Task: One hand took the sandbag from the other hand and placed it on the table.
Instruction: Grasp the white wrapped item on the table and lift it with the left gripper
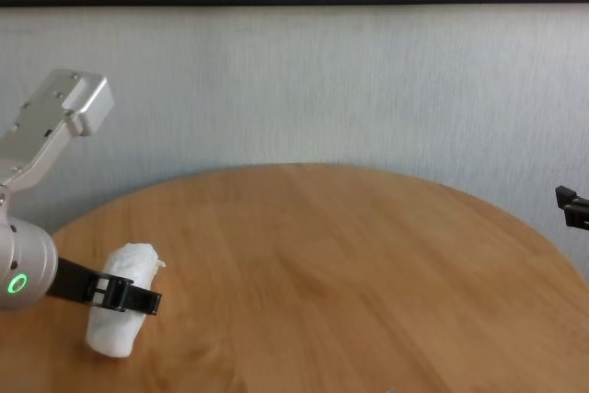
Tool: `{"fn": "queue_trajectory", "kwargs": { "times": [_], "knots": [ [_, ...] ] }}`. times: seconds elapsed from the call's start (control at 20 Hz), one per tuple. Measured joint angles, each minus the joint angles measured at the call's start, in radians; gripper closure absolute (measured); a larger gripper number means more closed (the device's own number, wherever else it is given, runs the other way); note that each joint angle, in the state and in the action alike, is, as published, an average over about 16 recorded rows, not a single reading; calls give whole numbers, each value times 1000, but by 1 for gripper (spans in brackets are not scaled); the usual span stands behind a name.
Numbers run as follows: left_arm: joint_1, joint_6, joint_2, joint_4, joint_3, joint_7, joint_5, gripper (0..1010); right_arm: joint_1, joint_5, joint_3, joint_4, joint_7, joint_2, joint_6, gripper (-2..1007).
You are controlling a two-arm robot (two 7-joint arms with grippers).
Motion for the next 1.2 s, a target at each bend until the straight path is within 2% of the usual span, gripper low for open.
{"fn": "queue_trajectory", "kwargs": {
  "times": [0.75, 1.2],
  "knots": [
    [-15, 21, -22, 40, -17, -24, 18, 9, 0, 0, 0, 0, 0, 0, 0, 3],
    [-18, 20, -33, 56, -24, -36, 34, 9, 0, 0, 0, 0, 0, 0, 0, 3]
  ]
}}
